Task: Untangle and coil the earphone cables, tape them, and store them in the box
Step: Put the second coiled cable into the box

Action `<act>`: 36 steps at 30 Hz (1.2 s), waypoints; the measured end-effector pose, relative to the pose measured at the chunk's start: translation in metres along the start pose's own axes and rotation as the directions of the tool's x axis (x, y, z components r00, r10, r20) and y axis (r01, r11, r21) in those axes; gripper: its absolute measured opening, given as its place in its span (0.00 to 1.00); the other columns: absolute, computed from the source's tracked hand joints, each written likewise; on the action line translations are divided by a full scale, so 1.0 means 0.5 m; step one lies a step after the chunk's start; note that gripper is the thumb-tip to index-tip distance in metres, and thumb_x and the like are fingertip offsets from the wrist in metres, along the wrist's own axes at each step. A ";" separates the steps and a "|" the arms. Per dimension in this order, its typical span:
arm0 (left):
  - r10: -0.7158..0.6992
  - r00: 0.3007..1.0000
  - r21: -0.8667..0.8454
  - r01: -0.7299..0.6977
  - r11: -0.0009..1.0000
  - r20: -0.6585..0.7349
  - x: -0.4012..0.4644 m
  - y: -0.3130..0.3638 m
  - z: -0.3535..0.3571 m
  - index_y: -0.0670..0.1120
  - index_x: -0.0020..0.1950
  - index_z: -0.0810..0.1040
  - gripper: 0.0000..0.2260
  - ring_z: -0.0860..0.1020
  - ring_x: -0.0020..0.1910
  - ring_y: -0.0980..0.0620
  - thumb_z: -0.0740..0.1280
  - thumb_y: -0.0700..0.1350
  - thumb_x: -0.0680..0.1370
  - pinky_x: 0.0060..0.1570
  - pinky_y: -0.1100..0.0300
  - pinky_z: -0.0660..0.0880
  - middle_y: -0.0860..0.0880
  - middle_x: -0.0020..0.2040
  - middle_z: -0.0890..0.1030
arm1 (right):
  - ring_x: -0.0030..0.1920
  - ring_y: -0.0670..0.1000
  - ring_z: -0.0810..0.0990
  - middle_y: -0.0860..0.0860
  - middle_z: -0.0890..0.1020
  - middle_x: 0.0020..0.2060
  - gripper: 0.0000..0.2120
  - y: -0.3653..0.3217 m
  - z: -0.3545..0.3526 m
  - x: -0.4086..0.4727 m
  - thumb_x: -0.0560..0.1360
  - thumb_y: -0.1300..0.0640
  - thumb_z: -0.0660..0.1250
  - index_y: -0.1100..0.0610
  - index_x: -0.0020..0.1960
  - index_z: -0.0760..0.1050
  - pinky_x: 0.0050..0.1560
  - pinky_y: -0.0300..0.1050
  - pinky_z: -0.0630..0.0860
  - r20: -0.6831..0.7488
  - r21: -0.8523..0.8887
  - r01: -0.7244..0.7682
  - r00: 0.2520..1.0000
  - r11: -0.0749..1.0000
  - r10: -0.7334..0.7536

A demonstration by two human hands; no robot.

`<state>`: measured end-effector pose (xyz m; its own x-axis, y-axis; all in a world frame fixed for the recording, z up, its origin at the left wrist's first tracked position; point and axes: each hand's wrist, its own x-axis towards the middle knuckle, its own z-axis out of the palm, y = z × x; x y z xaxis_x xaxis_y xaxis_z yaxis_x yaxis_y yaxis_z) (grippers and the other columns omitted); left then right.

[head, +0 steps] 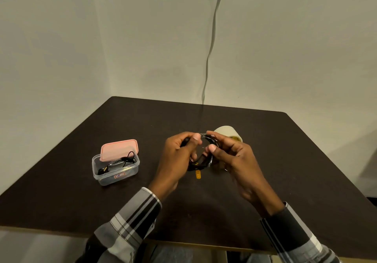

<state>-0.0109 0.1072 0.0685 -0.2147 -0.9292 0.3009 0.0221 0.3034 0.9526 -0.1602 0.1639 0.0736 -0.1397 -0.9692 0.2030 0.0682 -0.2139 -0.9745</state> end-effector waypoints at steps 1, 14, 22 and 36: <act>-0.063 0.998 -0.084 0.061 0.995 -0.015 0.002 0.003 -0.005 0.42 0.42 0.81 0.11 0.73 0.29 0.56 0.65 0.45 0.81 0.34 0.62 0.70 0.52 0.26 0.73 | 0.46 0.52 0.85 0.55 0.86 0.43 0.17 -0.001 0.001 0.002 0.74 0.64 0.70 0.56 0.63 0.80 0.48 0.43 0.80 -0.002 0.056 -0.014 1.000 0.998 0.014; -0.233 0.972 -0.128 0.233 0.964 0.013 0.000 0.021 -0.148 0.44 0.47 0.86 0.08 0.81 0.37 0.53 0.71 0.48 0.75 0.38 0.59 0.79 0.48 0.35 0.81 | 0.41 0.50 0.85 0.60 0.86 0.43 0.10 0.010 0.075 0.059 0.73 0.66 0.72 0.62 0.54 0.84 0.40 0.40 0.81 -0.028 0.179 -0.108 0.993 0.978 0.115; -0.158 0.966 0.015 0.165 0.986 -0.204 -0.005 0.006 -0.264 0.42 0.47 0.86 0.05 0.82 0.36 0.51 0.71 0.43 0.76 0.36 0.57 0.81 0.42 0.37 0.83 | 0.40 0.48 0.85 0.59 0.87 0.41 0.09 0.030 0.195 0.123 0.73 0.66 0.73 0.63 0.53 0.84 0.37 0.37 0.80 0.101 0.094 -0.152 0.985 0.984 0.142; 0.135 0.896 0.561 0.141 0.816 -0.422 -0.004 -0.077 -0.375 0.47 0.48 0.86 0.06 0.80 0.40 0.51 0.70 0.46 0.77 0.42 0.53 0.78 0.49 0.40 0.83 | 0.47 0.49 0.87 0.52 0.87 0.44 0.07 0.150 0.337 0.191 0.74 0.65 0.73 0.59 0.51 0.85 0.51 0.47 0.83 0.146 -0.215 0.112 0.986 0.970 -0.082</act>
<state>0.1716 0.0580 0.0395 0.2227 -0.8811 0.4173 -0.5600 0.2348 0.7945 -0.0019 0.0346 0.0361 0.0008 -0.9559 0.2938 -0.1616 -0.2901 -0.9433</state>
